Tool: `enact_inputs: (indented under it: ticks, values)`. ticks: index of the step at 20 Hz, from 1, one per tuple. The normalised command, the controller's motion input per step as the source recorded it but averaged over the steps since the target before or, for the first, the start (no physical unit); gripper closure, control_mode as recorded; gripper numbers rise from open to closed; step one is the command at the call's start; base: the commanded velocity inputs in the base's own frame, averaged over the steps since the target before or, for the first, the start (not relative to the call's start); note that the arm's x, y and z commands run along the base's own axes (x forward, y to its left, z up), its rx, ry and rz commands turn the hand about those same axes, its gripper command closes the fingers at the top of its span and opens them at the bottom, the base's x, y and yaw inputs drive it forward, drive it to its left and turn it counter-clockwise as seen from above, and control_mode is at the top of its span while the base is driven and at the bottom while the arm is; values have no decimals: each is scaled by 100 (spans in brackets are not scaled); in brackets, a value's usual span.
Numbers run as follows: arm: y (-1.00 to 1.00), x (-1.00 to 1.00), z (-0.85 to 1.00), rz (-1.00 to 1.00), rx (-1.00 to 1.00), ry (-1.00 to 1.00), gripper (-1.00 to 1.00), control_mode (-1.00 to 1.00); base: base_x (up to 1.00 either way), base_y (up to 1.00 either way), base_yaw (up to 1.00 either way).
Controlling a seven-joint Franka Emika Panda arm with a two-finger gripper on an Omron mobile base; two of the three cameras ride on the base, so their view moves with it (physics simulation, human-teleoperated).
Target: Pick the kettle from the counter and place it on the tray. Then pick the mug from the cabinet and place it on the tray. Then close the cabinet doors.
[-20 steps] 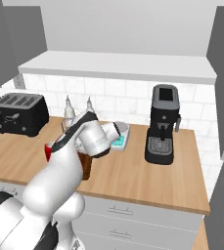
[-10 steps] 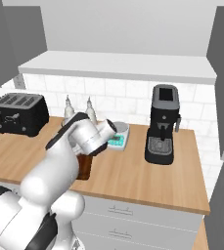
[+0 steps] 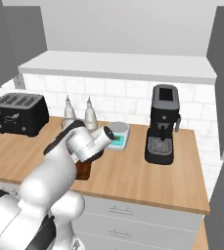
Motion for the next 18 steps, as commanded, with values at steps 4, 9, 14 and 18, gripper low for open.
enact_inputs:
  ticks: [4, 9, 14, 18]
  values:
    - [0, 47, -33, 0, 0, -1, 100, -100, 0, 0, 0]
    - [0, 39, -28, 0, 0, 0, 100, -100, 0, 0, 0]
    - [-1, 24, -19, 0, -2, 0, 100, -100, 0, 0, 0]
    - [-3, 18, -17, 0, -1, 0, 100, -100, 0, 0, 0]
